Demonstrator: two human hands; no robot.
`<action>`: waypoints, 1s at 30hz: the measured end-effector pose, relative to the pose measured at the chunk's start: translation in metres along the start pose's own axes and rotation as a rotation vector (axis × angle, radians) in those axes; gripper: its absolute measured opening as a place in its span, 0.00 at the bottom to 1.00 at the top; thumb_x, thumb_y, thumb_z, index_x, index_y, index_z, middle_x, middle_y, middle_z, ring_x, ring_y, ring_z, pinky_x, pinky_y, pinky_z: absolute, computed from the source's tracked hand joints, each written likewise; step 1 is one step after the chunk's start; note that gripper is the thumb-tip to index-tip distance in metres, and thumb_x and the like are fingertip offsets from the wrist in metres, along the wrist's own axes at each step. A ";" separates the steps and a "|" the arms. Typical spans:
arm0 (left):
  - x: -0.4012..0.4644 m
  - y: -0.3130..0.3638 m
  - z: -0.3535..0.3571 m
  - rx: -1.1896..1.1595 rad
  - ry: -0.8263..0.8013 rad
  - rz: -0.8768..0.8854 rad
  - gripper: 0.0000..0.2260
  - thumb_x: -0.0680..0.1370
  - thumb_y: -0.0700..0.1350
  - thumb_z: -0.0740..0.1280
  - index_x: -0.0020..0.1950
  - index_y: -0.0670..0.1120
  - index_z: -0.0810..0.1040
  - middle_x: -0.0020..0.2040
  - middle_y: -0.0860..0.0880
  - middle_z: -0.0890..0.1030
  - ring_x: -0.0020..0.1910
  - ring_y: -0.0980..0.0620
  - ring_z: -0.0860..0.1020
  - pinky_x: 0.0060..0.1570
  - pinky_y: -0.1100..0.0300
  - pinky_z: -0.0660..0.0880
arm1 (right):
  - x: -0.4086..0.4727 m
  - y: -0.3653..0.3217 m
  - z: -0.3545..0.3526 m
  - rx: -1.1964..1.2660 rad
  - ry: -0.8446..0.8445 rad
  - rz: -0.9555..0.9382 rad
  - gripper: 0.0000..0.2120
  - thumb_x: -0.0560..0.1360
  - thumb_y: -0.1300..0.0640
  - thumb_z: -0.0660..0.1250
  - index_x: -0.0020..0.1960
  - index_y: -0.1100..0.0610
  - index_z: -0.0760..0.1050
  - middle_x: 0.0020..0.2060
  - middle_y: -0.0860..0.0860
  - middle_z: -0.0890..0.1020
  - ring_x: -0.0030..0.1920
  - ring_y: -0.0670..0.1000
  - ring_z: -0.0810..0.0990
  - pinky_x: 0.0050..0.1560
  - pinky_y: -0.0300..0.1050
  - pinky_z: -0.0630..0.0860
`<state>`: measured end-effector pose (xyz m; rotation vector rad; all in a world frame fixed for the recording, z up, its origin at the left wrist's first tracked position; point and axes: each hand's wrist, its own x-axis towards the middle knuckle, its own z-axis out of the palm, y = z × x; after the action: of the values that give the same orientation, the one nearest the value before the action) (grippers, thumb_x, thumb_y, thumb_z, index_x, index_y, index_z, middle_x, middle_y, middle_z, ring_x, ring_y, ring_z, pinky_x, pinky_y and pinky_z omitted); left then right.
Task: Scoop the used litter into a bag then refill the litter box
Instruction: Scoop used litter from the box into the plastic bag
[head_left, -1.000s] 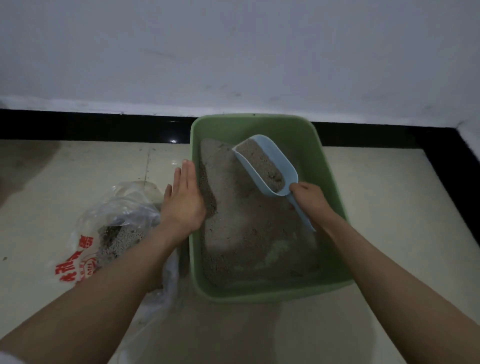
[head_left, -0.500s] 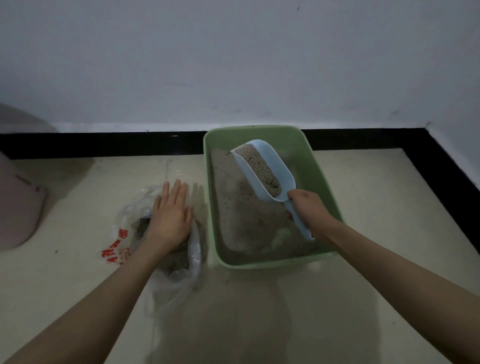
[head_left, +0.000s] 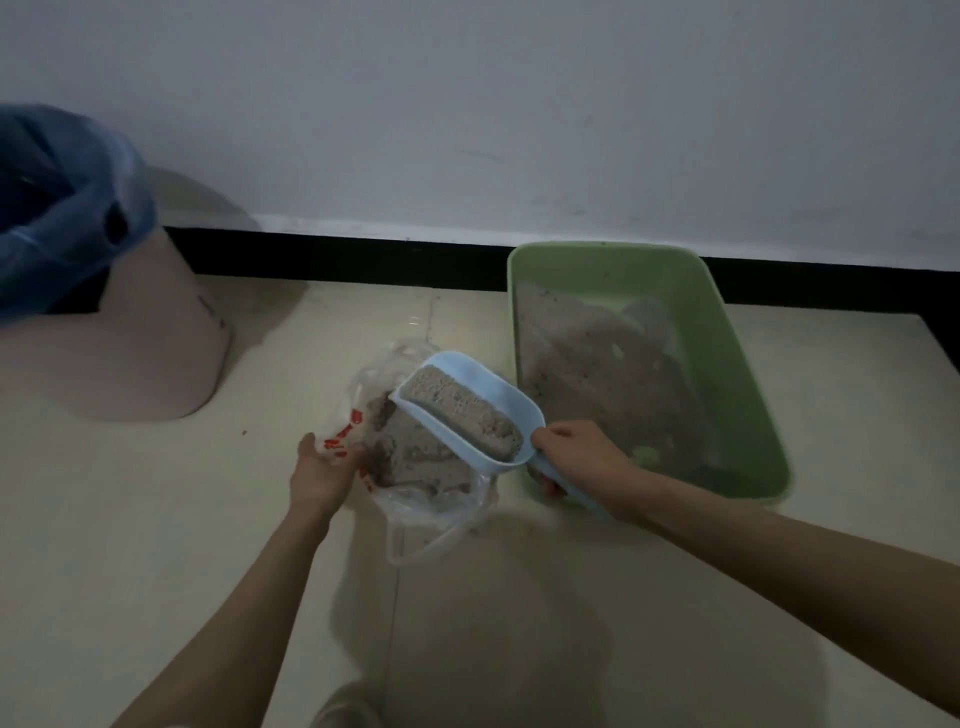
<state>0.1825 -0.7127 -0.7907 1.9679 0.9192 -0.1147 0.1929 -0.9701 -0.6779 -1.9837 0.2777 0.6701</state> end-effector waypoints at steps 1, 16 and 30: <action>0.001 0.000 0.001 -0.027 0.031 -0.030 0.31 0.74 0.48 0.70 0.72 0.40 0.62 0.64 0.36 0.74 0.64 0.39 0.72 0.61 0.52 0.68 | 0.000 0.000 0.004 -0.065 -0.020 0.009 0.14 0.78 0.58 0.57 0.35 0.60 0.68 0.28 0.57 0.71 0.22 0.47 0.71 0.30 0.40 0.69; 0.008 0.005 -0.007 -0.430 -0.083 -0.123 0.08 0.77 0.34 0.61 0.56 0.38 0.72 0.42 0.38 0.76 0.35 0.49 0.75 0.29 0.60 0.78 | 0.004 -0.068 0.031 -0.944 -0.020 -0.297 0.09 0.79 0.55 0.57 0.41 0.55 0.67 0.31 0.49 0.70 0.30 0.48 0.70 0.34 0.41 0.67; 0.012 0.023 -0.016 -0.264 -0.020 0.007 0.08 0.76 0.38 0.66 0.36 0.39 0.76 0.34 0.43 0.78 0.26 0.52 0.78 0.28 0.63 0.79 | -0.001 -0.059 -0.004 -1.175 0.168 -0.493 0.14 0.81 0.51 0.52 0.59 0.58 0.70 0.55 0.54 0.73 0.47 0.57 0.77 0.41 0.46 0.64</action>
<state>0.2019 -0.6998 -0.7702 1.7223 0.8675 -0.0080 0.2209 -0.9444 -0.6323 -3.0521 -0.6562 0.3342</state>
